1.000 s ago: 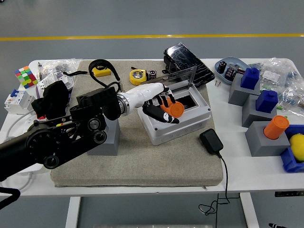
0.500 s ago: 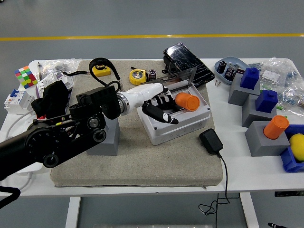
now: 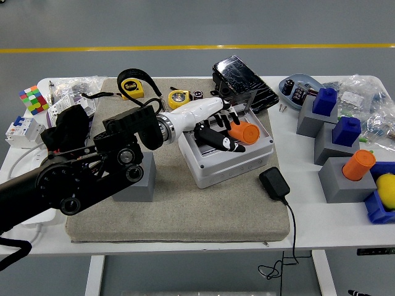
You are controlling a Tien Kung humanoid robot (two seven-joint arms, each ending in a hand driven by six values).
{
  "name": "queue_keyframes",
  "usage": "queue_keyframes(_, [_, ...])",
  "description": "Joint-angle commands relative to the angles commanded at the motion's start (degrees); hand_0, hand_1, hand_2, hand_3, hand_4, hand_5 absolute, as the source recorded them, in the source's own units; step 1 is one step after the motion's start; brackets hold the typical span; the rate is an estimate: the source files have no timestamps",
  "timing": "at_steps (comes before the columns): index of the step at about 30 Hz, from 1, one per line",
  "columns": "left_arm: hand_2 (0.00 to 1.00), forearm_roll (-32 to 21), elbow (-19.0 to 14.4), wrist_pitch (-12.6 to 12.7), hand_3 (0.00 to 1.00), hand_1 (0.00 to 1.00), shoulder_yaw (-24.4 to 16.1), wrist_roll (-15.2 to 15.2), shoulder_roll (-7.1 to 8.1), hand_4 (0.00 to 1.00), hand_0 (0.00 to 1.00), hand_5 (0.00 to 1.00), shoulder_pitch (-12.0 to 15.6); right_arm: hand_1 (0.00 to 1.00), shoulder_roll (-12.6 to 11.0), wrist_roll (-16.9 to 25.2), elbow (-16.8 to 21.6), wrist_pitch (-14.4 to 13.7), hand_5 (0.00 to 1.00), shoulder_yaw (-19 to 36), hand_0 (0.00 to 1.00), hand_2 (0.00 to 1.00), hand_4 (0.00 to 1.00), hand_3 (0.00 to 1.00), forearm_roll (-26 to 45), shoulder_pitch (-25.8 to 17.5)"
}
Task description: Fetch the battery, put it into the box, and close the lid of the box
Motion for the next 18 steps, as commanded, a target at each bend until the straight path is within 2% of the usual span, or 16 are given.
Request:
queue_keyframes(4, [0.594, -1.4, 0.9, 1.0, 0.659, 0.621, 1.0, -1.3, -1.22, 0.998, 0.385, 0.459, -1.3, 0.67, 0.0, 0.0, 0.1, 0.0, 0.475, -0.2, 0.667, 0.686, 0.906, 0.532, 0.0, 0.2])
queue_keyframes(5, [0.614, -1.9, 1.1, 1.2, 0.687, 0.635, 1.3, -1.6, -1.44, 0.998, 0.444, 0.457, -1.6, 0.671, 0.0, 0.0, 0.1, 0.0, 0.474, -0.2, 0.67, 0.686, 0.906, 0.532, 0.0, 0.2])
queue_keyframes(10, [0.614, -5.7, 1.9, 3.0, 0.687, 0.635, 3.4, -4.1, -2.61, 0.998, 0.444, 0.457, -3.0, 0.671, -0.1, 0.0, 0.0, 0.0, 0.474, -0.5, 0.67, 0.686, 0.906, 0.532, 0.2, 0.2])
queue_keyframes(11, [0.621, -6.3, 2.1, 3.2, 0.694, 0.636, 3.7, -4.5, -2.86, 0.998, 0.49, 0.448, -3.2, 0.671, -0.1, 0.0, 0.0, 0.0, 0.473, -0.5, 0.667, 0.686, 0.906, 0.532, 0.2, 0.2])
queue_keyframes(16, [0.621, -9.9, 4.5, 5.5, 0.694, 0.636, 6.1, -7.9, -4.89, 0.998, 0.49, 0.448, -5.4, 0.671, -0.2, 0.0, 0.0, 0.0, 0.473, -1.2, 0.667, 0.686, 0.906, 0.532, 0.4, 0.2])
queue_keyframes(17, [0.654, -10.5, 5.3, 6.0, 0.72, 0.675, 6.6, -8.7, -5.42, 0.998, 0.621, 0.44, -5.9, 0.671, -0.2, 0.0, 0.0, 0.0, 0.473, -1.3, 0.667, 0.686, 0.906, 0.532, 0.4, 0.3])
queue_keyframes(18, [0.654, -10.8, 5.7, 6.2, 0.72, 0.675, 6.9, -9.2, -5.67, 0.998, 0.621, 0.44, -6.2, 0.671, -0.2, 0.0, 0.0, 0.0, 0.473, -1.3, 0.667, 0.686, 0.906, 0.532, 0.4, 0.3])
